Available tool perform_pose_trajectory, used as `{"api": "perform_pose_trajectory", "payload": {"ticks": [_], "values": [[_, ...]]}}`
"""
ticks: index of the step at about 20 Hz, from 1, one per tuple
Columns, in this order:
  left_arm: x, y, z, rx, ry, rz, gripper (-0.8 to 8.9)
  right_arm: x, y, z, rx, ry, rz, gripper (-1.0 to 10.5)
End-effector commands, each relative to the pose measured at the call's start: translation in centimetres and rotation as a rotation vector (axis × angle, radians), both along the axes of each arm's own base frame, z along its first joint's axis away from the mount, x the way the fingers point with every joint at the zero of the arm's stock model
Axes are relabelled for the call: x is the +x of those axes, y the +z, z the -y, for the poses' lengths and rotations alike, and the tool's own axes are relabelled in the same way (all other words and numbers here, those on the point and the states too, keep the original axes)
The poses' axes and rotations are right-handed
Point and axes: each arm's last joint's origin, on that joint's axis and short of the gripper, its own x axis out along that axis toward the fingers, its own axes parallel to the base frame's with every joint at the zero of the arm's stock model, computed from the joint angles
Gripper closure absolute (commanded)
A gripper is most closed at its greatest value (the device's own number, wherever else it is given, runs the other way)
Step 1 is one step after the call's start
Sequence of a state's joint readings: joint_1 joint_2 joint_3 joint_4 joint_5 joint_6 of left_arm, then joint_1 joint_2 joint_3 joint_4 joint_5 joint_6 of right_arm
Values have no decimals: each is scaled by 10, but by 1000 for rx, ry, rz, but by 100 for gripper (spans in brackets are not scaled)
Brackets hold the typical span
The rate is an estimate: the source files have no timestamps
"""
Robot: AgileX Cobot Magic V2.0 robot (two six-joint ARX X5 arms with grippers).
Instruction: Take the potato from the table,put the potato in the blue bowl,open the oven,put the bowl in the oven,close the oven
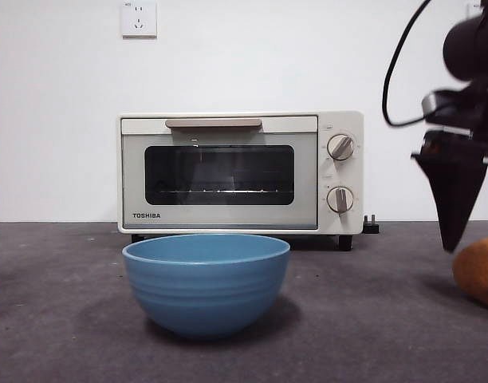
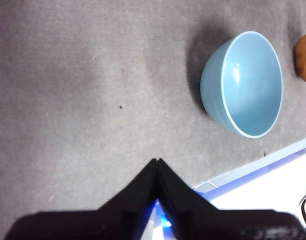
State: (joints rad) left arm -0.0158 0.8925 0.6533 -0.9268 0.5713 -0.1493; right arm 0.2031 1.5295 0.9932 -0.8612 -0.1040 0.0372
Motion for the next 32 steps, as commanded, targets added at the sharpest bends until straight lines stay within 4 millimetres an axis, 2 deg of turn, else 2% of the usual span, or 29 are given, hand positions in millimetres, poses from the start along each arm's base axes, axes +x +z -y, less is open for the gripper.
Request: {"api": "perform_pose_trajectory", "payload": {"ticks": [1, 4, 8, 12, 14, 16, 19, 23, 25, 28, 32], "values": [[0, 2, 1, 0, -18, 14, 819, 5, -12, -1, -12, -11, -49, 525], [0, 2, 1, 0, -18, 15, 818, 7, -18, -2, -10, -14, -72, 958], [1, 2, 1, 0, -18, 21, 818, 5, -11, -1, -16, -61, -83, 955], [1, 2, 1, 1, -20, 24, 818, 6, 18, -6, 5, -57, -158, 955], [1, 2, 1, 1, -20, 24, 818, 7, 38, -15, 25, -38, -172, 955], [2, 2, 1, 1, -20, 31, 818, 7, 55, -34, 37, -15, -142, 955], [2, 2, 1, 1, -20, 32, 818, 0, 75, -81, 78, 96, -45, 955], [2, 2, 1, 1, -20, 34, 818, -24, 82, -144, 158, 299, 84, 955], [2, 2, 1, 1, -20, 34, 818, -37, 82, -166, 195, 364, 120, 955], [2, 2, 1, 1, -20, 34, 818, -45, 77, -189, 227, 424, 145, 955], [2, 2, 1, 2, -21, 38, 818, -41, 47, -209, 185, 434, 74, 955]]}}
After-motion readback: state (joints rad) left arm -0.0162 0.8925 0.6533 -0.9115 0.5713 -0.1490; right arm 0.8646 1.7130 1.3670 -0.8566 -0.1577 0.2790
